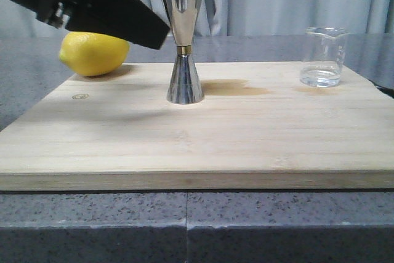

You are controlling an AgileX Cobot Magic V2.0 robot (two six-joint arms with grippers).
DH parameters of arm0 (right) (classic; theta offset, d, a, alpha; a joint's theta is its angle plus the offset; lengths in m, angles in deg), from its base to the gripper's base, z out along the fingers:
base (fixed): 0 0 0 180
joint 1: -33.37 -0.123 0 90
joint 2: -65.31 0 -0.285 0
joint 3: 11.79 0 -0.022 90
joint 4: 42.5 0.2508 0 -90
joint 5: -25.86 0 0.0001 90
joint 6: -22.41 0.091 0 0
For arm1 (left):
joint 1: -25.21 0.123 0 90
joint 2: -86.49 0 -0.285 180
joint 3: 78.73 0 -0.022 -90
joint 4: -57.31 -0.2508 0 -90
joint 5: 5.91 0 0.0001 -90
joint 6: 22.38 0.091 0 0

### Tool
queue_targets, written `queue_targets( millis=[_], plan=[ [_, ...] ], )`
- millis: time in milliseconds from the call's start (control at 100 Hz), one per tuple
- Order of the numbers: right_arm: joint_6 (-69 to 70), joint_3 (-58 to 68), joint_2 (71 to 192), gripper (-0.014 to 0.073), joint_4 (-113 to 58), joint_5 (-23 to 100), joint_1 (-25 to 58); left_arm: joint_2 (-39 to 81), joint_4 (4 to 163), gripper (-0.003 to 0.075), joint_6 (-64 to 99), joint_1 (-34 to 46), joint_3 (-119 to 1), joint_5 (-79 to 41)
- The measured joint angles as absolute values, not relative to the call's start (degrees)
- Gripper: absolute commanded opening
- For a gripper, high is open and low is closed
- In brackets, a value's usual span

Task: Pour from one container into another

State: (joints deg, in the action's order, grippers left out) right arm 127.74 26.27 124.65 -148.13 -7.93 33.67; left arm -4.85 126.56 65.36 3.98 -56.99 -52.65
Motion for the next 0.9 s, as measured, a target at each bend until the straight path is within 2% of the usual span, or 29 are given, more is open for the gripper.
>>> queue_targets(
  millis=[510,900],
  plan=[
    [133.59,26.27,124.65,0.0617,-148.13,-8.10,33.67,20.73,89.46,0.0547,18.06,14.52,-56.99,-55.62],
    [137.38,26.27,124.65,0.0615,-148.13,-8.10,33.67,31.44,65.13,0.0547,-8.57,15.80,-57.08,-61.89]
  ],
)
